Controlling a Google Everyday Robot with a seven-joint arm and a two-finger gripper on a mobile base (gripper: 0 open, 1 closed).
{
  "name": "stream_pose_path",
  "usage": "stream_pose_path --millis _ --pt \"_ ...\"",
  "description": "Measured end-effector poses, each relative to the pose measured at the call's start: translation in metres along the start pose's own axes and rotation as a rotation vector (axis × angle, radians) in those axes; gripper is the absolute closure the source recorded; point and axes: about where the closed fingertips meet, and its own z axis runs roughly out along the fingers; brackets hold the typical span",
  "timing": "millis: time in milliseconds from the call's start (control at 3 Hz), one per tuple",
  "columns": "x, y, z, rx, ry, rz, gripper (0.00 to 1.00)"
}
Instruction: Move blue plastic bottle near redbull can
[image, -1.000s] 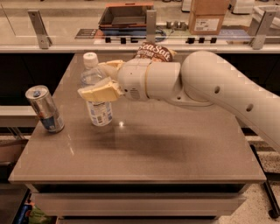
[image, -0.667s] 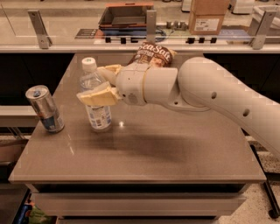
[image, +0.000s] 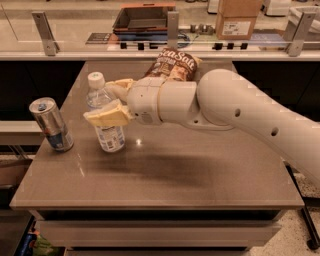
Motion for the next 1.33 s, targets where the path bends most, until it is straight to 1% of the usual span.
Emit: stream_pose_path --millis 1000,1333 --pt "-0.0038 0.0049 0.0041 -0.010 0.000 -0.007 0.12" --pt "-0.0049 0.0064 0.0053 -0.013 -0.001 -0.009 0.00"
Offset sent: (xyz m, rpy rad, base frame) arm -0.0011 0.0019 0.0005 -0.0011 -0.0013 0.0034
